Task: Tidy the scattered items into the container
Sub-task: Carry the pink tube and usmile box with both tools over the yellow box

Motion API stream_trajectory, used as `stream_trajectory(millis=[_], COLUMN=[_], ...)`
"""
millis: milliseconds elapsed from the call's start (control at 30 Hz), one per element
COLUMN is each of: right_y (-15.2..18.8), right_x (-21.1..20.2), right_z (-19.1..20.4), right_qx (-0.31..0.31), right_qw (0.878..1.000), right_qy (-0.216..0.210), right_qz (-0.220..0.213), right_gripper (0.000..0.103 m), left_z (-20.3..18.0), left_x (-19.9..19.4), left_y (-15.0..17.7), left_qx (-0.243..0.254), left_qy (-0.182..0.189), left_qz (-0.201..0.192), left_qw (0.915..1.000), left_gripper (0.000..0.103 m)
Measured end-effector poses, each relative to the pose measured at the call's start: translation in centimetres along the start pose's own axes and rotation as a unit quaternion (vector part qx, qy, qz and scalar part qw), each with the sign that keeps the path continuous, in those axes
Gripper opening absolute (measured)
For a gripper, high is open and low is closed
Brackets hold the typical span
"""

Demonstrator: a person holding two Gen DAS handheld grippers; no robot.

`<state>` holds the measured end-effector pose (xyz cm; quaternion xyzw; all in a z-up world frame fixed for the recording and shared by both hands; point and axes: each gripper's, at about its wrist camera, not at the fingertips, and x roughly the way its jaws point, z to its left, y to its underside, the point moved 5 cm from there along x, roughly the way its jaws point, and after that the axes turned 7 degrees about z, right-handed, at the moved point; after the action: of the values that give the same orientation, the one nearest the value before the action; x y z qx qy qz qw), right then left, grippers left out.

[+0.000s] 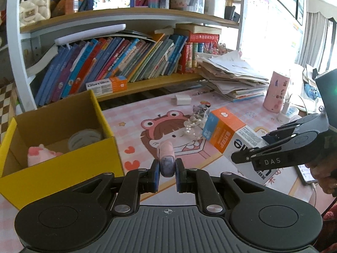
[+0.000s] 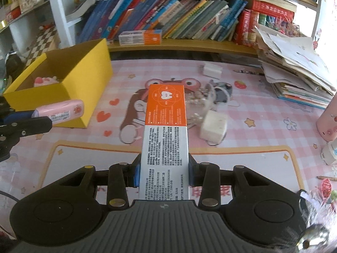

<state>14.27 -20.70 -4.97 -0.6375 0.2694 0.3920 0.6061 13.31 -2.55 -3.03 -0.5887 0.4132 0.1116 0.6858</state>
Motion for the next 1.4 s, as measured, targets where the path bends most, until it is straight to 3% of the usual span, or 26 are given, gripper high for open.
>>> stream_trajectory(millis=[467, 1400], right_y=[0.6, 0.1], right_x=[-1.3, -2.2], right_z=[6.8, 17.3], right_qx=[-0.025, -0.121], right_qw=[1.0, 0.992], right_qy=[-0.01, -0.033], right_qz=[-0.013, -0.019], right_gripper=[0.037, 0.037], left_z=[3.1, 9.7], left_x=[-3.8, -9.3], left_y=[2.2, 5.9], left_qx=[0.011, -0.049], left_qy=[0.004, -0.033], left_qz=[-0.022, -0.062], left_qw=[0.9997, 0.9963], left_gripper=[0.013, 0.013])
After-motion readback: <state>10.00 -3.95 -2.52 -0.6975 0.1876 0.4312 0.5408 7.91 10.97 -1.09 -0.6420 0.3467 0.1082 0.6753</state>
